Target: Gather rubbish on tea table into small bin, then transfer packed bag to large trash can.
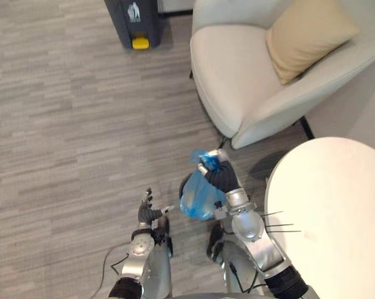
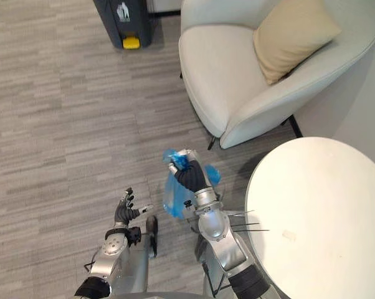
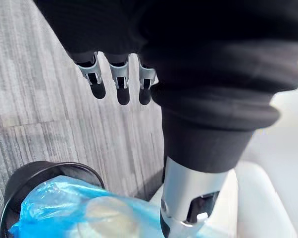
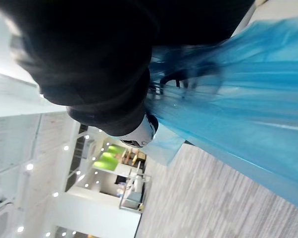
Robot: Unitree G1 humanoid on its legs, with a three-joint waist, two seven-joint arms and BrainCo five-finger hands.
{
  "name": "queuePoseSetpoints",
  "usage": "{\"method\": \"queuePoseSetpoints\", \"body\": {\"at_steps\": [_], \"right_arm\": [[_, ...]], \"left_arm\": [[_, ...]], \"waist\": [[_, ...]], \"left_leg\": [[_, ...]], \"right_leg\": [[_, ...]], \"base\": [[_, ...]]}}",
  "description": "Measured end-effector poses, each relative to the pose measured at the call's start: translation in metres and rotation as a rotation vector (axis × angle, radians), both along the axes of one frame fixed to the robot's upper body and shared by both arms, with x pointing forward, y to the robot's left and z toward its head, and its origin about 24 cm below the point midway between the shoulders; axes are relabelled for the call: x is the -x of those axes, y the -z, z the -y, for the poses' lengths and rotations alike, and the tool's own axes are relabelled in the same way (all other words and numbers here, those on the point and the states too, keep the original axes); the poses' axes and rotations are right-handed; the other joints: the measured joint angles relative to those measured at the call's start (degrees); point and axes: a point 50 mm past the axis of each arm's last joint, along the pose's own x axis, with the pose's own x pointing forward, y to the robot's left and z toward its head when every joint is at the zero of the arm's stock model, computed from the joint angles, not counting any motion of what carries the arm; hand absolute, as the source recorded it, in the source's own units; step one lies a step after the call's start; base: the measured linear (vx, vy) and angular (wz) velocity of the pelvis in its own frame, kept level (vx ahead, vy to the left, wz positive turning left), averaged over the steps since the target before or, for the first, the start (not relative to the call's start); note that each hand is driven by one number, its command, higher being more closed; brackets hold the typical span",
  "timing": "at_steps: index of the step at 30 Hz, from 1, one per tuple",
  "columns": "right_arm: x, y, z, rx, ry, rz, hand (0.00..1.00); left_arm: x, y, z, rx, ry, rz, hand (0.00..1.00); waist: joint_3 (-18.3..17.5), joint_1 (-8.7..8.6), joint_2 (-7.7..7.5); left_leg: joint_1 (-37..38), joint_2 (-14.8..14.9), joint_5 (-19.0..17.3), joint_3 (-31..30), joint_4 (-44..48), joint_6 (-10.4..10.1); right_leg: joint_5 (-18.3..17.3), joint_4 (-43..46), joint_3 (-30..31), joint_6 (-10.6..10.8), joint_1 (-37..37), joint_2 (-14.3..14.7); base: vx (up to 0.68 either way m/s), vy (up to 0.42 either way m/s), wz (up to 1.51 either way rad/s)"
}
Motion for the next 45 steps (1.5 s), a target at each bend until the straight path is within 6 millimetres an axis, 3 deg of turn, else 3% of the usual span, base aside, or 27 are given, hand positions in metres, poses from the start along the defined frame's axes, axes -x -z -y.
{"method": "queuePoseSetpoints", "body": {"at_steps": [1, 2, 3, 4, 5, 7, 9, 11, 12, 14, 15, 17, 18, 20, 22, 23, 26, 32, 33, 40, 45], "right_arm": [[-0.003, 0.005, 0.005, 0.013, -0.008, -0.029, 1.00], [-0.003, 0.006, 0.008, -0.008, -0.004, -0.044, 1.00], [-0.004, 0.006, 0.009, -0.022, -0.004, -0.048, 1.00], [-0.005, 0.003, 0.010, -0.050, -0.005, -0.046, 1.00], [-0.006, 0.001, 0.010, -0.058, -0.009, -0.040, 1.00], [-0.008, -0.011, 0.005, -0.077, -0.050, 0.002, 1.00], [-0.012, -0.030, 0.004, -0.092, -0.081, 0.076, 1.00], [-0.016, -0.036, 0.008, -0.087, -0.077, 0.097, 1.00], [-0.017, -0.037, 0.010, -0.085, -0.075, 0.099, 1.00], [-0.019, -0.039, 0.014, -0.077, -0.066, 0.109, 1.00], [-0.022, -0.044, 0.019, -0.073, -0.051, 0.126, 1.00], [-0.025, -0.052, 0.019, -0.079, -0.052, 0.149, 1.00], [-0.024, -0.057, 0.019, -0.093, -0.067, 0.162, 1.00], [-0.024, -0.063, 0.018, -0.095, -0.088, 0.185, 1.00], [-0.026, -0.071, 0.015, -0.096, -0.102, 0.209, 1.00], [-0.027, -0.075, 0.010, -0.099, -0.125, 0.218, 1.00], [-0.029, -0.076, -0.010, -0.077, -0.200, 0.202, 1.00], [-0.042, -0.071, -0.032, -0.030, -0.236, 0.135, 1.00], [-0.046, -0.069, -0.031, -0.011, -0.225, 0.118, 1.00], [-0.047, -0.061, -0.036, 0.030, -0.226, 0.075, 1.00], [-0.042, -0.066, -0.051, 0.061, -0.291, 0.102, 1.00]], "left_arm": [[-0.003, -0.007, 0.002, 0.008, 0.013, 0.032, 0.00], [-0.009, -0.017, 0.004, 0.012, 0.033, 0.084, 0.00], [-0.011, -0.023, 0.005, 0.006, 0.047, 0.112, 0.00], [-0.014, -0.036, 0.007, -0.004, 0.074, 0.168, 0.00], [-0.015, -0.042, 0.008, -0.011, 0.084, 0.197, 0.00], [-0.018, -0.070, 0.011, -0.035, 0.105, 0.335, 0.00], [-0.016, -0.093, 0.023, -0.037, 0.150, 0.455, 0.00], [-0.015, -0.099, 0.033, -0.030, 0.182, 0.485, 0.00], [-0.013, -0.102, 0.037, -0.028, 0.199, 0.498, 0.00], [-0.014, -0.115, 0.046, -0.030, 0.235, 0.554, 0.00], [-0.019, -0.127, 0.052, -0.040, 0.266, 0.611, 0.00], [-0.027, -0.143, 0.059, -0.062, 0.306, 0.684, 0.00], [-0.032, -0.152, 0.063, -0.077, 0.336, 0.726, 0.00], [-0.040, -0.160, 0.069, -0.096, 0.377, 0.770, 0.00], [-0.053, -0.159, 0.077, -0.128, 0.419, 0.755, 0.00], [-0.062, -0.151, 0.080, -0.164, 0.457, 0.707, 0.00], [-0.063, -0.124, 0.082, -0.233, 0.522, 0.577, 0.00], [-0.055, -0.106, 0.085, -0.262, 0.584, 0.497, 0.00], [-0.052, -0.101, 0.085, -0.264, 0.595, 0.474, 1.00], [-0.046, -0.074, 0.082, -0.273, 0.616, 0.355, 1.00], [-0.047, -0.075, 0.084, -0.274, 0.621, 0.359, 1.00]], "waist": [[0.01, 0.17, 0.07], [0.09, -0.63, -0.01], [-0.04, -1.14, -0.23], [-0.17, -1.07, -0.45], [-0.22, -0.85, -0.54], [-0.45, 1.72, -0.53], [-1.97, 2.27, 1.90], [-2.07, 2.14, 3.79], [-2.04, 2.09, 3.87], [-2.06, 1.75, 3.99], [-2.06, 1.56, 3.39], [-2.26, 0.10, 3.60], [-2.32, -0.41, 3.65], [-2.85, -1.49, 4.31], [-3.39, -2.88, 5.17], [-3.67, -3.00, 4.62], [-4.00, -2.79, 4.03], [-4.96, -2.58, 2.61], [-5.12, -2.56, 2.44], [-6.30, -2.53, 2.47], [-6.72, -2.54, 2.44]], "left_leg": [[1.49, 0.40, 0.76, -0.55, -0.91, 1.18], [2.62, -0.18, 0.74, -1.82, -1.19, 1.30], [2.64, -0.75, 0.80, -3.23, -0.70, 1.39], [2.67, -1.77, 0.80, -5.31, 0.56, 1.39], [2.65, -2.34, 0.81, -6.13, 1.11, 1.39], [0.87, -3.42, 1.53, -7.58, 2.74, 0.84], [-4.02, -3.37, 6.28, -11.32, -0.46, -0.66], [-3.36, -2.03, 11.21, -14.16, -7.50, -1.56], [-2.27, -1.47, 12.62, -14.45, -10.71, -2.08], [-0.99, 0.34, 9.76, -11.24, -14.84, -1.80], [-3.06, 0.40, 7.57, -7.60, -11.18, 0.01], [-4.64, 0.29, 6.84, -3.91, -1.42, 1.19], [-3.53, 0.67, 4.99, -2.46, 4.10, 3.04], [0.02, 2.39, 1.13, -1.34, 6.08, 1.42], [5.25, 2.84, -0.31, -0.61, -2.19, -1.93], [6.93, 1.25, 3.71, -0.19, -9.55, -3.59], [9.83, -0.64, 7.87, 0.59, -15.95, -2.46], [12.87, -1.86, 10.43, 3.01, -21.78, -1.59], [13.19, -1.88, 10.75, 3.41, -22.39, -1.61], [13.33, -0.96, 11.57, 3.79, -23.10, -1.96], [13.42, -0.28, 12.07, 3.68, -23.11, -2.66]], "right_leg": [[-0.58, 0.66, 1.45, 1.80, 1.43, 0.51], [-5.87, 10.69, 3.96, 1.09, 1.53, -0.07], [-8.22, 15.94, 5.42, 1.50, 1.89, 0.06], [-11.32, 23.30, 7.57, 3.21, 3.76, 0.51], [-12.08, 24.85, 8.38, 3.32, 5.01, 0.64], [-17.54, 18.89, 10.55, 1.48, 9.73, 2.11], [-20.21, 9.05, 8.70, -1.38, 10.42, 4.51], [-18.90, 8.80, 6.14, -2.59, 9.17, 6.38], [-18.43, 9.86, 5.08, -3.40, 8.78, 6.83], [-16.87, 10.11, 2.23, -5.04, 8.70, 6.67], [-15.96, 8.78, -0.15, -5.83, 8.51, 4.86], [-13.87, 7.44, -2.46, -5.86, 8.31, 2.70], [-12.62, 6.45, -3.25, -5.59, 8.36, 1.49], [-10.41, 4.15, -4.47, -4.89, 8.43, 0.70], [-7.94, 0.82, -6.01, -3.47, 8.56, 0.29], [-5.20, -2.79, -5.90, -2.52, 8.79, -0.09], [-0.58, -9.83, -5.40, -1.03, 11.78, -0.01], [3.55, -14.86, -2.54, -0.27, 12.86, 0.15], [4.23, -15.54, -1.99, -0.34, 12.89, 0.32], [5.21, -16.82, -1.26, -0.79, 12.88, 1.62], [5.73, -17.68, -0.97, -1.26, 13.18, 2.78]], "base": [[-0.03, 0.026, 0.26], [-0.04, -0.003, 0.56], [-0.05, -0.047, 1.03], [-0.05, -0.064, 0.90], [-0.10, -0.124, 0.89], [-0.19, -0.144, 0.57], [-0.31, -0.127, 0.63], [-0.33, -0.133, 0.62], [-0.37, -0.197, 0.66], [-0.30, -0.129, 0.65], [-0.24, -0.032, 0.86], [-0.23, -0.009, 0.76], [-0.21, 0.058, 0.54], [-0.18, 0.112, 0.49], [-0.12, 0.164, 0.49], [-0.11, 0.189, 0.32], [-0.09, 0.193, 0.07], [-0.07, 0.105, -0.21], [-0.06, 0.059, -0.22], [-0.02, 0.016, -0.08], [0.02, -0.016, -0.06]]}}
